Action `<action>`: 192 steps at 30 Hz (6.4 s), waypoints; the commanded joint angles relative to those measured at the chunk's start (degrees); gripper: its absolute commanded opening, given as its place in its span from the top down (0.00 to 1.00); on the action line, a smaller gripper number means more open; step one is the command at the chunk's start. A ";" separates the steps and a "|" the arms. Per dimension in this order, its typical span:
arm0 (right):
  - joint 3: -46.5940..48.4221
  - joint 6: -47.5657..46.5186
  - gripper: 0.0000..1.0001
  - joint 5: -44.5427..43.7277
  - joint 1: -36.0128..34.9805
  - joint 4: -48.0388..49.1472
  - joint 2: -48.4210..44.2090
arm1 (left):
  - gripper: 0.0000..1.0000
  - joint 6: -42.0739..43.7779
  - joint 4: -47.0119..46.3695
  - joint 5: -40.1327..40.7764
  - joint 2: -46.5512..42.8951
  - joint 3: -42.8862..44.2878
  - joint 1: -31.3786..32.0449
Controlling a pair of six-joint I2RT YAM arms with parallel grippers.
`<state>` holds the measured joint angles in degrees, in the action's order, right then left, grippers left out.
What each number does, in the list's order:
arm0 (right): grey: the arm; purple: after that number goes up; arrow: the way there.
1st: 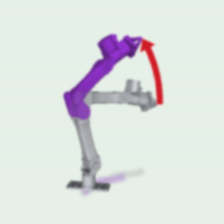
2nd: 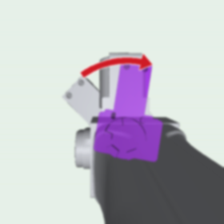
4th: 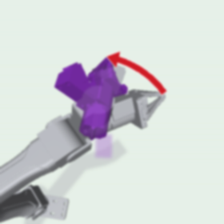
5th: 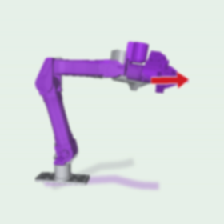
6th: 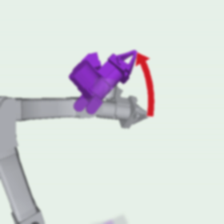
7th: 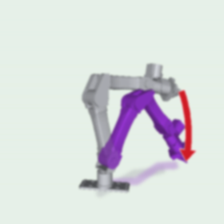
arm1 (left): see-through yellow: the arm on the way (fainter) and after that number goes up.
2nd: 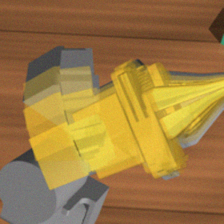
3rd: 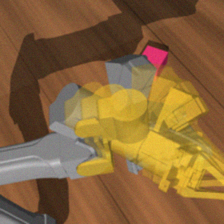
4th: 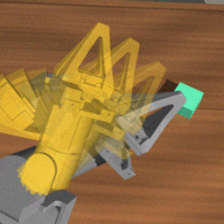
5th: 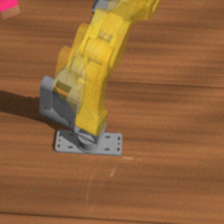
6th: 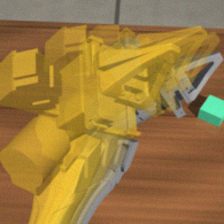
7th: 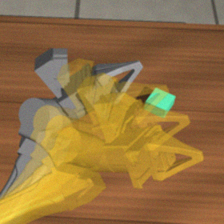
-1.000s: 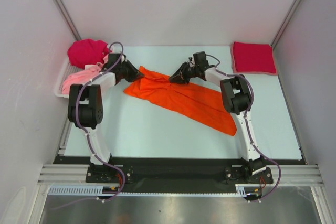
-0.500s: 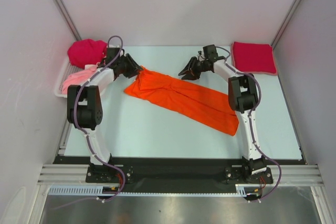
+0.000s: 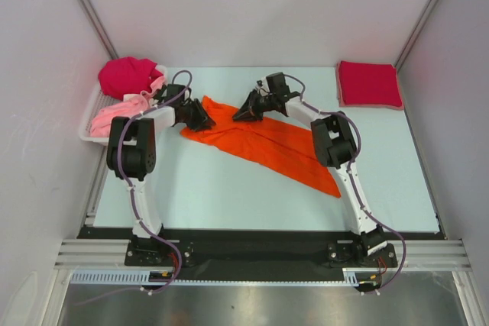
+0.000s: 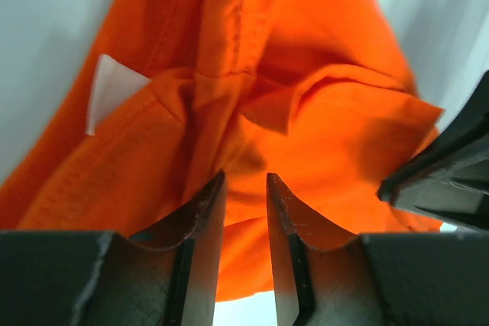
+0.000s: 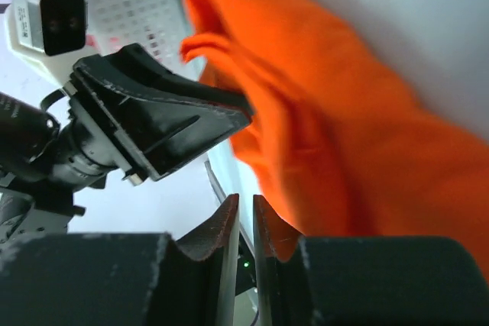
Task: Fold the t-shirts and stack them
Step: Fold the tshirt
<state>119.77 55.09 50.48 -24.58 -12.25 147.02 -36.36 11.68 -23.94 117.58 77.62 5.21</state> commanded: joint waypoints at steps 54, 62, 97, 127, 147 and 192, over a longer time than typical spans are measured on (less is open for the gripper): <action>-66.50 -28.46 0.37 -11.54 18.95 -29.67 -79.34 | 0.25 -13.12 -10.98 23.86 -39.18 -34.38 3.66; -68.96 -27.14 0.36 -13.12 19.22 -33.88 -86.02 | 0.32 -19.17 -14.84 29.65 -31.37 -36.93 3.93; -55.88 -25.56 0.36 -14.71 20.80 -22.03 -54.67 | 0.87 1.55 -12.92 28.00 13.54 20.35 0.59; -56.05 -34.52 0.34 -23.32 33.45 -31.43 -59.65 | 0.16 -43.17 -26.80 27.09 -44.64 -43.26 44.51; -65.89 -37.34 0.34 -20.69 34.86 -31.17 -71.35 | 0.44 -60.14 -10.47 30.18 -14.92 -20.94 60.35; -64.74 -36.46 0.35 -18.57 36.71 -30.90 -73.63 | 0.86 -63.84 -12.65 30.98 -3.50 -17.77 58.16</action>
<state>53.69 17.87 31.11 11.77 -44.01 74.35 -101.73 -5.08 5.85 112.14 59.37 63.77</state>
